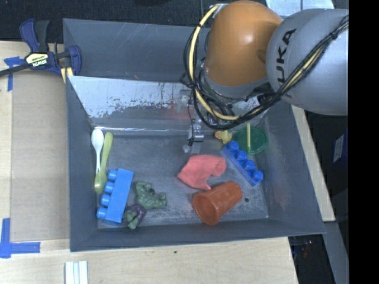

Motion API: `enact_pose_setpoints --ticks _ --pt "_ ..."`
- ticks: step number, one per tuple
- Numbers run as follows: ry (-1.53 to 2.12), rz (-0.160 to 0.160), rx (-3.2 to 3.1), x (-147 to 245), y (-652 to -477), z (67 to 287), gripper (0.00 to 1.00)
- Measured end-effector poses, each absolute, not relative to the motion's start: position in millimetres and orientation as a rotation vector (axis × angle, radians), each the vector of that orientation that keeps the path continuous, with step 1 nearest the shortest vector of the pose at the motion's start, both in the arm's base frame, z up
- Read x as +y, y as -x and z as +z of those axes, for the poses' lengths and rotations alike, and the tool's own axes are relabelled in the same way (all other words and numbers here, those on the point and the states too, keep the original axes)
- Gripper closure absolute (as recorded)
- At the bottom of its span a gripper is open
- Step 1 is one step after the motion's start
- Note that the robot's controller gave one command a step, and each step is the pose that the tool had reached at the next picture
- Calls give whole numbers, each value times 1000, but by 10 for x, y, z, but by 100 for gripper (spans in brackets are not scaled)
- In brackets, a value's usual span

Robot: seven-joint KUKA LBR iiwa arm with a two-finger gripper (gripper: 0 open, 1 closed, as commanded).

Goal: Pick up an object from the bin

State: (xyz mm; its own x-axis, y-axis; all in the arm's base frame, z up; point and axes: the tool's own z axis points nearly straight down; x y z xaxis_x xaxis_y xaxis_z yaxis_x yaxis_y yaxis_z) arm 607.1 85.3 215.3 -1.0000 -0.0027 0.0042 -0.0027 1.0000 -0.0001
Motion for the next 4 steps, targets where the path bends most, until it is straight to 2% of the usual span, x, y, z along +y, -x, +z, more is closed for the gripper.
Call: enact_pose_setpoints --ticks 1,2,3,4 --pt "0 -1 -3145 848 -6088 2197 0" --pt "165 -2 -3145 499 -6014 1669 0" --pt "36 -4 -3155 214 -6086 1267 0" --pt "82 -2 -3157 126 -5954 1052 0"
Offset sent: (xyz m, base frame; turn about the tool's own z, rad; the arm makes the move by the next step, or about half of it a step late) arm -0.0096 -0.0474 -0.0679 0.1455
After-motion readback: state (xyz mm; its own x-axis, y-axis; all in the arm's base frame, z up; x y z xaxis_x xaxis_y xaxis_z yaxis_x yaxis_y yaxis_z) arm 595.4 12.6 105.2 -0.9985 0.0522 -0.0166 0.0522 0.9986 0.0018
